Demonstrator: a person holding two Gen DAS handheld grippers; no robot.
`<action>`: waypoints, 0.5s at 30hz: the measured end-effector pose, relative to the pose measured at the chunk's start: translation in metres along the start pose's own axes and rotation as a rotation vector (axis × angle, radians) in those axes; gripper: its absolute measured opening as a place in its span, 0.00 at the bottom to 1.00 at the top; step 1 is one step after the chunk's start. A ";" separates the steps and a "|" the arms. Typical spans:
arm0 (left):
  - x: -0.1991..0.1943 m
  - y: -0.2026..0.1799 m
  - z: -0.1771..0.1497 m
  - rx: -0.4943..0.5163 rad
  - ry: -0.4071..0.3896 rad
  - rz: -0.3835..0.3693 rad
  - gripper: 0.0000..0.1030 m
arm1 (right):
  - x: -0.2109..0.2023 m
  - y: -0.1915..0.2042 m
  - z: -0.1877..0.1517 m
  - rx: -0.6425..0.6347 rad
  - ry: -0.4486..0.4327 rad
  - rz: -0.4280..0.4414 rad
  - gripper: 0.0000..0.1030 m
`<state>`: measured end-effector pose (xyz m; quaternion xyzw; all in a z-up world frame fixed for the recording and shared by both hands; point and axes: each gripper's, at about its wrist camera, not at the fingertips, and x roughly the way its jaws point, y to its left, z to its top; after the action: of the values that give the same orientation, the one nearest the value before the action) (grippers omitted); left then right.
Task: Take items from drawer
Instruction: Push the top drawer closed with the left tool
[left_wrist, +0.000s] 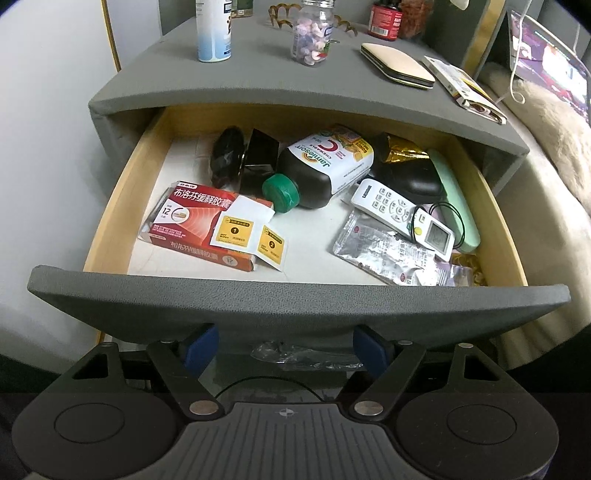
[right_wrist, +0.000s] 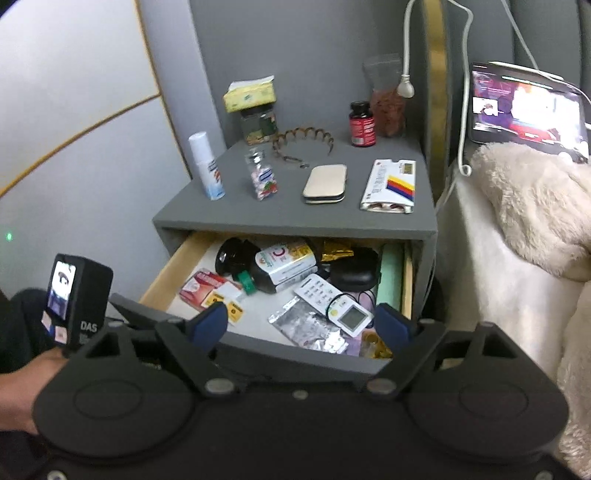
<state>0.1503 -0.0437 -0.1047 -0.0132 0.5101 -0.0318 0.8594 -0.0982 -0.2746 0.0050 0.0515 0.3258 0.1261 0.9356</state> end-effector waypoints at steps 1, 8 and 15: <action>0.000 0.000 0.001 0.000 0.000 0.000 0.73 | 0.000 -0.003 -0.001 0.019 -0.008 0.004 0.83; 0.003 0.002 0.008 0.007 -0.020 0.004 0.73 | -0.004 -0.033 -0.007 0.206 -0.077 0.046 0.83; 0.003 -0.004 0.007 0.023 -0.012 0.039 0.73 | -0.011 -0.047 -0.011 0.282 -0.101 0.074 0.84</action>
<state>0.1582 -0.0484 -0.1041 0.0061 0.5047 -0.0209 0.8630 -0.1039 -0.3227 -0.0060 0.2005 0.2906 0.1109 0.9290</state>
